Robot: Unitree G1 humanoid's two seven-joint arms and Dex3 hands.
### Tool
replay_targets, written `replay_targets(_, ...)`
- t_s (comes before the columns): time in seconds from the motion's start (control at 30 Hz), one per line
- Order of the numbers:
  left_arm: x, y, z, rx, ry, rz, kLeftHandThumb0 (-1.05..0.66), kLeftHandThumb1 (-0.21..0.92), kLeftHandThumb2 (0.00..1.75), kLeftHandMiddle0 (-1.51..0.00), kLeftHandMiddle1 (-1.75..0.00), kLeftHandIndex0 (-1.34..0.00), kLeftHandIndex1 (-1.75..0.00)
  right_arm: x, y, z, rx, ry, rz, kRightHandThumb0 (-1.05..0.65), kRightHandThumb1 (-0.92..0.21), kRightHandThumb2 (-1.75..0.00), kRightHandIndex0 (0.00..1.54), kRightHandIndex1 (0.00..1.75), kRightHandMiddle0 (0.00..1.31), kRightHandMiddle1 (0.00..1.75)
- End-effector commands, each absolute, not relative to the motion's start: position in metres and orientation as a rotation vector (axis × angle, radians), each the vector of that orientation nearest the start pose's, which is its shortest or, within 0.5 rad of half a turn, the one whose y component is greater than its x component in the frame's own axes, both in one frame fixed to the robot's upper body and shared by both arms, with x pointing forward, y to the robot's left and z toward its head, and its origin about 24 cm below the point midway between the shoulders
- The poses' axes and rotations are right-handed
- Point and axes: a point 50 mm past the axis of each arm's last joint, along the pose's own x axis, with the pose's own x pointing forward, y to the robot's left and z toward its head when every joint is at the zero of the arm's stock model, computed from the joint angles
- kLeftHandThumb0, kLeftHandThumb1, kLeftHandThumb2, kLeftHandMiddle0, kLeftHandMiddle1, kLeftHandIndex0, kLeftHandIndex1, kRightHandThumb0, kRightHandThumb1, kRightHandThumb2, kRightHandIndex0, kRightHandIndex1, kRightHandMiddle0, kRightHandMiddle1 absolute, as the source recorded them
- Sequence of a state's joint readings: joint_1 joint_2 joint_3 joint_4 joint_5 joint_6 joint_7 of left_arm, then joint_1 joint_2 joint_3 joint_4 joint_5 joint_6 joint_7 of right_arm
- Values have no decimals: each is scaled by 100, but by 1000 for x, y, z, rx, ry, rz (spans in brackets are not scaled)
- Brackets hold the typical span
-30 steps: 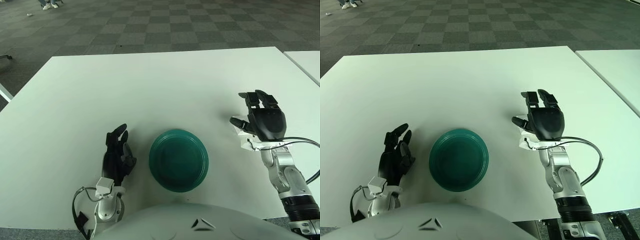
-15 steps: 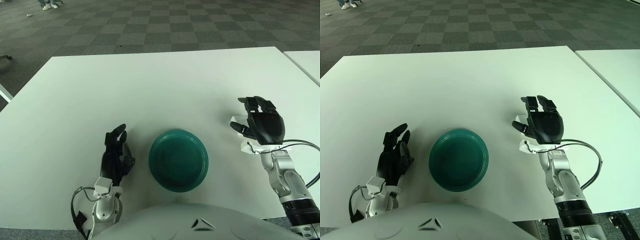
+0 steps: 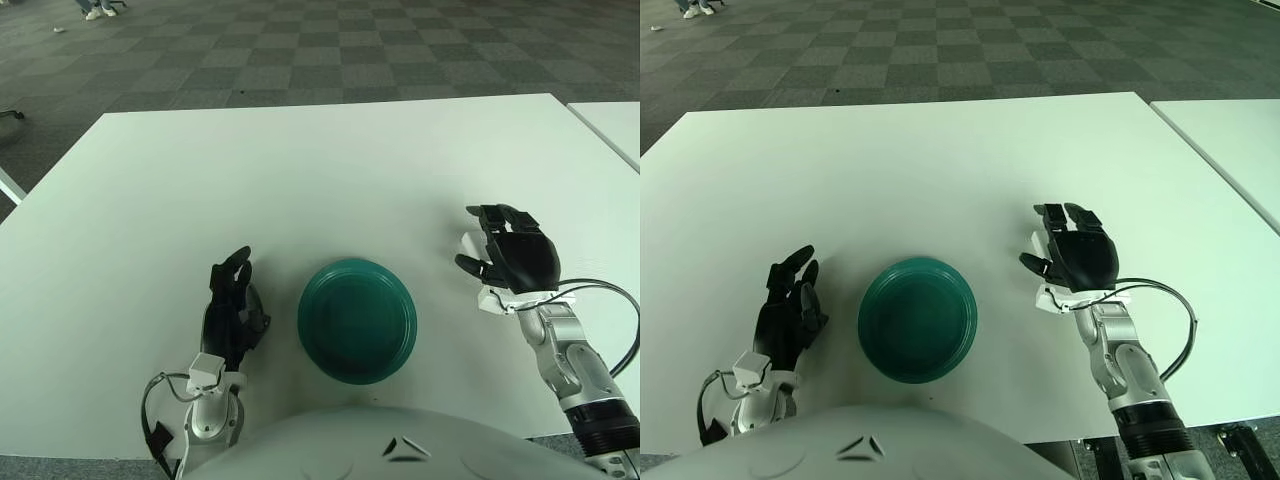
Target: Put the charger into the plate.
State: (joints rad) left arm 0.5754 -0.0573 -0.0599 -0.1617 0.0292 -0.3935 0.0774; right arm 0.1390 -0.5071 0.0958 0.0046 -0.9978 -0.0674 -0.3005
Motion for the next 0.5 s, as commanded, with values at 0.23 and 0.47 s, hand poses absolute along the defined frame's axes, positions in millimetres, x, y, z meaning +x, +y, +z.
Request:
replay_targets(0.23,134,158,10,-14,7,186,-70,92,88,-30,-1,0,-82,230,-238,32,-1503,-31,99,-94,-92,-74,30,8,0,63)
replay_targets(0.47,134,157,11,-19,2,183,-70,92,88,-31,-2,0,-83,237,-245,30,-1504,30,167,-94,-92,-71,31,7,0,63)
